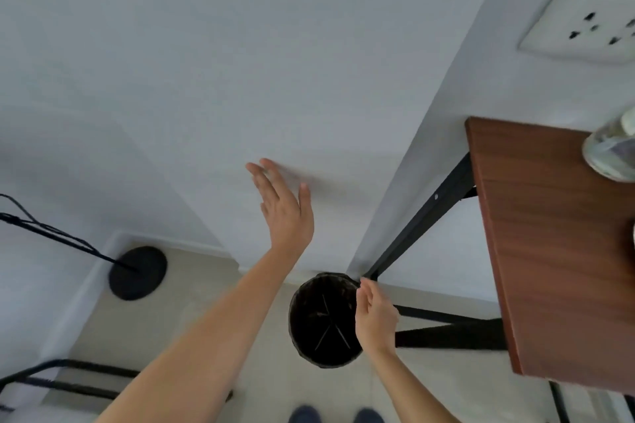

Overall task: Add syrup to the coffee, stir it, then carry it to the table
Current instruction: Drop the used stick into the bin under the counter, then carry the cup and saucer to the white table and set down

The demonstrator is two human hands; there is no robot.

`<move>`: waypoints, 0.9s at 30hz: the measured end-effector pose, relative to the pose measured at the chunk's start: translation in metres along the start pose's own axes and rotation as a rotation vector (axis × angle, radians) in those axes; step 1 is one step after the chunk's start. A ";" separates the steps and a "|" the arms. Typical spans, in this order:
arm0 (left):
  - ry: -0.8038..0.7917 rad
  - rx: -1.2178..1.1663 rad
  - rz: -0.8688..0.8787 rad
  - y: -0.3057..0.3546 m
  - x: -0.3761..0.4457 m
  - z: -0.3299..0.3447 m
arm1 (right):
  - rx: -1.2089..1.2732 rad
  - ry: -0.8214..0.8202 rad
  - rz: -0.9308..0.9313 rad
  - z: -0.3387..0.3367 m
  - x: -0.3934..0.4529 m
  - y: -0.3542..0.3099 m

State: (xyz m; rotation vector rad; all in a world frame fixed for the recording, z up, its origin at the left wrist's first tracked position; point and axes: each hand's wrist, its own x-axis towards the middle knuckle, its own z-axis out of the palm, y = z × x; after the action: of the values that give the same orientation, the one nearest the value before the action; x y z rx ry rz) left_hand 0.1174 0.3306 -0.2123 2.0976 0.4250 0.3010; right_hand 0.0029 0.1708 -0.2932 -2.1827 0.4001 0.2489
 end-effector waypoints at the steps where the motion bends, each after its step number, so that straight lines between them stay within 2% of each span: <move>1: -0.026 0.026 -0.011 0.002 -0.003 -0.008 | 0.004 0.002 -0.041 -0.005 -0.007 -0.015; 4: -0.122 0.050 -0.064 0.016 -0.010 -0.034 | -0.023 -0.027 -0.248 -0.032 -0.037 -0.069; 6: -0.167 0.027 -0.039 0.037 -0.020 -0.048 | -0.019 -0.023 -0.420 -0.060 -0.058 -0.105; 10: -0.199 -0.043 0.094 0.100 -0.052 -0.061 | 0.013 0.102 -0.698 -0.136 -0.088 -0.147; 13: -0.205 -0.033 0.209 0.151 -0.080 -0.055 | 0.031 0.256 -0.765 -0.205 -0.100 -0.146; 16: -0.207 0.008 0.353 0.197 -0.110 -0.035 | 0.030 0.403 -0.725 -0.271 -0.104 -0.123; 18: -0.214 -0.003 0.439 0.236 -0.144 -0.006 | 0.044 0.475 -0.642 -0.328 -0.110 -0.085; 22: -0.319 0.124 0.495 0.252 -0.161 0.023 | -0.010 0.585 -0.403 -0.361 -0.102 -0.038; 24: -0.325 0.218 0.474 0.264 -0.181 0.047 | -0.014 0.568 -0.283 -0.389 -0.092 -0.010; 27: -0.321 0.363 0.394 0.278 -0.206 0.079 | 0.022 0.395 -0.080 -0.430 -0.067 0.009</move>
State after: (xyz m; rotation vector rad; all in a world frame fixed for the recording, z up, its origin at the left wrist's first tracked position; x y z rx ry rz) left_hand 0.0097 0.0474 -0.0272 2.5290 -0.1414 0.1117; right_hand -0.0476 -0.1668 -0.0229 -2.2185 0.5280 -0.2355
